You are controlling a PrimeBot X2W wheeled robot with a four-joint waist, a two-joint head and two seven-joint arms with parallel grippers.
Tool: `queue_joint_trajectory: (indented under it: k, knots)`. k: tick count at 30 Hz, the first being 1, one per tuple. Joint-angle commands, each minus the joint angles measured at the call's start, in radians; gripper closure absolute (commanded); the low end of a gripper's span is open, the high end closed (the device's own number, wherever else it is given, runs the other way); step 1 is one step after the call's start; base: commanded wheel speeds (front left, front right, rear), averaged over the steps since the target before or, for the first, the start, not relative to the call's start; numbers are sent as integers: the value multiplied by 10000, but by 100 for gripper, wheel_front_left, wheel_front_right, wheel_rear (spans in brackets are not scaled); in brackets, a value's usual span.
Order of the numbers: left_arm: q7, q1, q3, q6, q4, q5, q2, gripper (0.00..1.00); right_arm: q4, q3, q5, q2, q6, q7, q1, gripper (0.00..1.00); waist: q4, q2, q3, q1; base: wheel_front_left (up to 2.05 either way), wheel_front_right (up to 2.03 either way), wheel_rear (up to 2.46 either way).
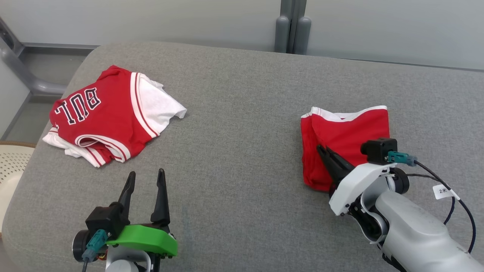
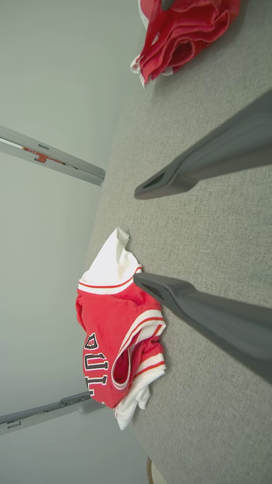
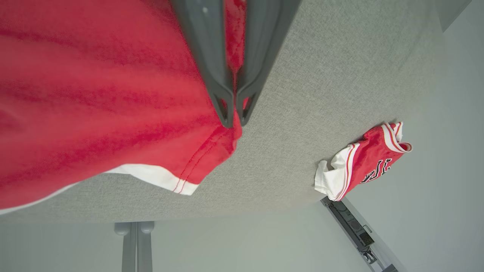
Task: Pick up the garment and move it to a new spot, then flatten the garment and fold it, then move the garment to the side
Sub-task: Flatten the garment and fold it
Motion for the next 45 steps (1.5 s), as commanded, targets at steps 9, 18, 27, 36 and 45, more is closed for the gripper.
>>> queue_joint_trajectory:
  k: [9,18,27,36,45]
  knots:
    - [-2,238,162,-26,-13,172,38,0,-29,-750,-804,-171,-12,-335,202,0,-309,0,-310,0,0,0,0]
    - [-2,444,620,-143,-168,578,39,0,-2170,-3838,-2599,-390,-12,-339,1933,0,-1294,0,-648,0,0,0,0]
    - [-2,547,1003,-245,-362,1090,41,0,-3938,-5718,-3800,99,-12,-340,3756,0,-2021,0,-821,0,0,0,0]
    - [-2,732,1179,-289,-500,1501,41,0,-5284,-6568,-4447,600,-12,-341,5271,0,-2387,0,-949,0,0,0,0]
    - [-3,980,1320,-338,-677,1670,41,0,-5908,-6689,-5063,1001,-12,-342,6102,0,-2551,0,-1106,0,0,0,0]
